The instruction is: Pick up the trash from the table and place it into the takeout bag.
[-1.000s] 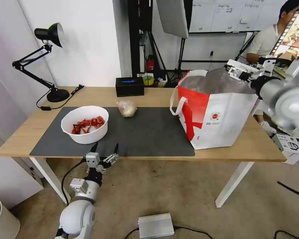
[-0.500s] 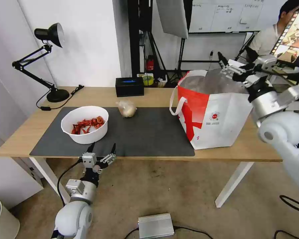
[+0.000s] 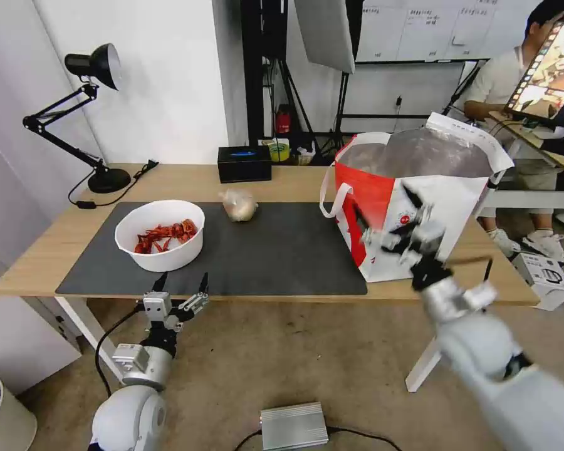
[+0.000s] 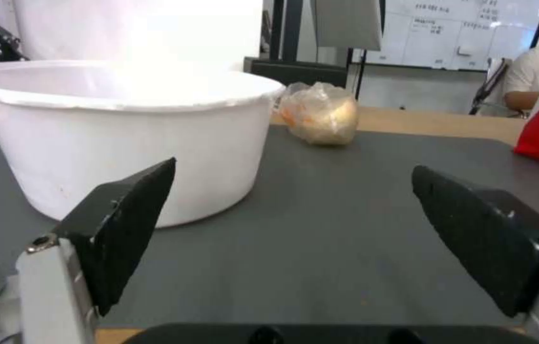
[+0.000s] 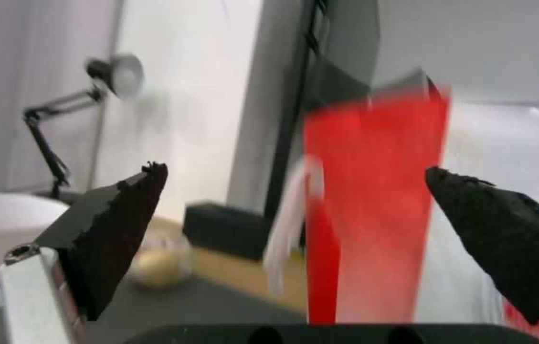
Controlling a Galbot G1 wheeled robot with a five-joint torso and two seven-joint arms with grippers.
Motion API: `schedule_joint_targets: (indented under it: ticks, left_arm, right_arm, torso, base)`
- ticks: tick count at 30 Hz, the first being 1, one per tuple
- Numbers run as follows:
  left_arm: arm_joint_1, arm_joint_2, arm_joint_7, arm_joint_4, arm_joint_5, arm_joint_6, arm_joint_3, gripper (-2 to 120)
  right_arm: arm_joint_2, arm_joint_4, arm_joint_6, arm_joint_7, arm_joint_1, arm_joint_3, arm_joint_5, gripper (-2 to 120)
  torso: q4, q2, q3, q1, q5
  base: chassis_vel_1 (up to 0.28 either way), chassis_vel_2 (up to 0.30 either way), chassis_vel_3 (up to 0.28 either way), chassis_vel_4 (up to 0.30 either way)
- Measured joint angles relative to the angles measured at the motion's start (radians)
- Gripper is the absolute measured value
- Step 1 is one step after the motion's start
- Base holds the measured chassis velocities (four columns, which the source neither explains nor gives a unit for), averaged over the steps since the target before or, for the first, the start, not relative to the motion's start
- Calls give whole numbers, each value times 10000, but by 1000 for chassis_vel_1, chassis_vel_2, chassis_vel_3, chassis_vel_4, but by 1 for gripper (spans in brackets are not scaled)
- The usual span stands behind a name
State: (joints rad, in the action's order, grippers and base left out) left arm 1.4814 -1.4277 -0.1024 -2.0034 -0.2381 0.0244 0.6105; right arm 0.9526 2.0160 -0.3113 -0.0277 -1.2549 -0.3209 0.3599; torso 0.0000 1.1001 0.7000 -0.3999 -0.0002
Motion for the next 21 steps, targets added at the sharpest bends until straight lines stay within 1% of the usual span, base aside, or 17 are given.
schedule_joint_targets:
  ticks: [1,3,4,6,7,10,14,21]
  left_arm:
    - [15,-24,3,-14,1,0,5,100]
    - [30,-63,2,-21,6,1,4,100]
    - [30,-63,2,-21,6,1,4,100]
    - [48,-111,3,-22,17,9,-9,100]
    - [48,-111,3,-22,17,9,-9,100]
    - [90,-157,-10,0,39,48,-23,100]
    - [60,-110,-38,41,25,72,-37,100]
    - [0,-12,-59,59,-54,76,-72,100]
  right_arm:
    - [481,-94,-31,-128,-454,-78,-330,100]
    - [1129,-166,-44,-337,-991,-207,-708,100]
    - [1129,-166,-44,-337,-991,-207,-708,100]
    - [1726,-196,-89,-496,-1565,-255,-1064,100]
    - [1726,-196,-89,-496,-1565,-255,-1064,100]
    - [2276,-187,-103,-781,-2149,-127,-1267,100]
    - [2509,-210,0,-1093,-2410,96,-1595,100]
    - [2679,-212,223,-1279,-2630,259,-1808,100]
  torso:
    - [-1,-1,0,0,3]
    - [0,-1,-1,0,0]
    - [0,-1,-1,0,0]
    - [0,-1,-1,0,0]
    - [0,-1,-1,0,0]
    - [-1,0,-1,1,1]
    - [0,0,-1,0,0]
    - [0,-1,0,-1,1]
  base:
    - [0,0,0,0]
    - [0,0,0,0]
    - [0,0,0,0]
    - [0,0,0,0]
    - [0,0,0,0]
    - [0,0,0,0]
    - [0,0,0,0]
    - [0,0,0,0]
